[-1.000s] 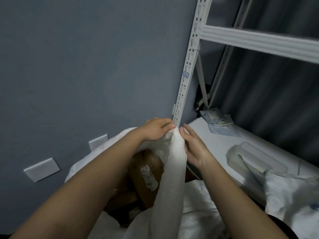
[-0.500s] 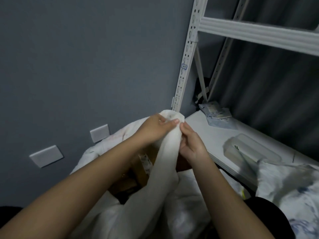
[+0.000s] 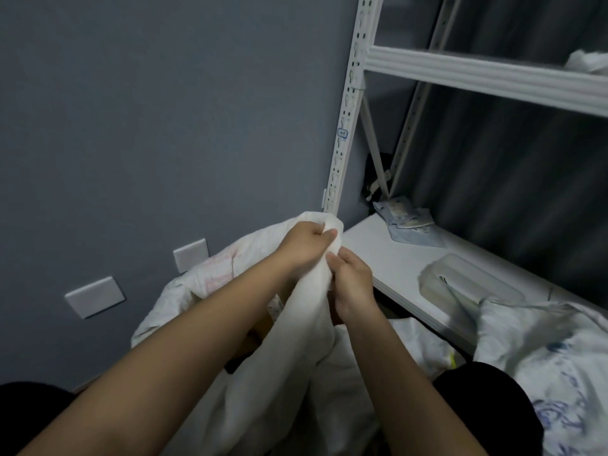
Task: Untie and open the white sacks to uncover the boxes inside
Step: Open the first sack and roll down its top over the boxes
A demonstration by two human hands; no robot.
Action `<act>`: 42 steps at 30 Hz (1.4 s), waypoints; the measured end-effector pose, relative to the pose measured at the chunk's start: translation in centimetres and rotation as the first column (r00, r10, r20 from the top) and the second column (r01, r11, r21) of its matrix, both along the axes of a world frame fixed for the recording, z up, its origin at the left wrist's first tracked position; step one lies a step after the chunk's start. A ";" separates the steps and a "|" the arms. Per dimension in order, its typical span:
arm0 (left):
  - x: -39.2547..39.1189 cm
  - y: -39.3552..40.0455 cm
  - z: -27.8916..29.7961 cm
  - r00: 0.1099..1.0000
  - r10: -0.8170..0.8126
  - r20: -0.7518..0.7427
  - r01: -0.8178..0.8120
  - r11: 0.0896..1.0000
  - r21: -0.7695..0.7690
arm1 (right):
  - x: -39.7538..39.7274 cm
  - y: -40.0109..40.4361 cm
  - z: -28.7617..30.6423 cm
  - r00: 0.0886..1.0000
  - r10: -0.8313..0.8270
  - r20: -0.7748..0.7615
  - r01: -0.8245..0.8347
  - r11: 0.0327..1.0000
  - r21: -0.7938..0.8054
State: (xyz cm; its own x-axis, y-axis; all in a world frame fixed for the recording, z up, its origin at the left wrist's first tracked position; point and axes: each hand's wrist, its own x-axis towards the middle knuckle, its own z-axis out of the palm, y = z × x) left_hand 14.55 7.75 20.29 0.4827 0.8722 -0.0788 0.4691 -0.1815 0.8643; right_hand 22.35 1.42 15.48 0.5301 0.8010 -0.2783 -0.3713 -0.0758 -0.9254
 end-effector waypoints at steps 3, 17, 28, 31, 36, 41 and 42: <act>-1.3 0.4 -0.3 0.997 -0.009 0.075 0.028 0.966 -0.257 | 0.5 0.3 -0.3 0.915 0.105 -0.389 -0.036 0.983 0.181; -2.6 0.0 -1.5 0.968 -0.069 0.240 0.137 0.950 -0.280 | 0.6 -1.1 -1.8 0.992 0.110 0.060 -0.114 0.991 0.073; -3.0 -0.4 -3.6 0.989 0.119 0.091 -0.118 0.993 -0.023 | -1.8 -2.6 -2.8 0.889 0.078 0.450 -0.096 0.995 0.017; -2.8 -0.8 -3.3 0.997 -0.007 0.081 0.007 1.000 -0.003 | -2.5 -2.2 -3.6 0.884 0.078 0.460 -0.054 0.996 -0.064; -5.5 -1.2 -3.6 0.970 -0.147 0.194 0.191 0.954 -0.233 | -1.0 -1.6 -3.2 0.959 0.132 -0.251 -0.087 0.980 0.180; -6.8 -1.3 -4.8 0.998 -0.028 0.064 0.033 0.996 -0.084 | -1.3 -2.1 -3.1 0.868 0.005 0.497 -0.039 0.997 0.059; -6.9 -1.1 -4.9 0.998 -0.053 0.037 0.055 0.996 -0.073 | -0.5 -2.2 -3.3 0.569 0.006 0.822 -0.062 0.997 0.035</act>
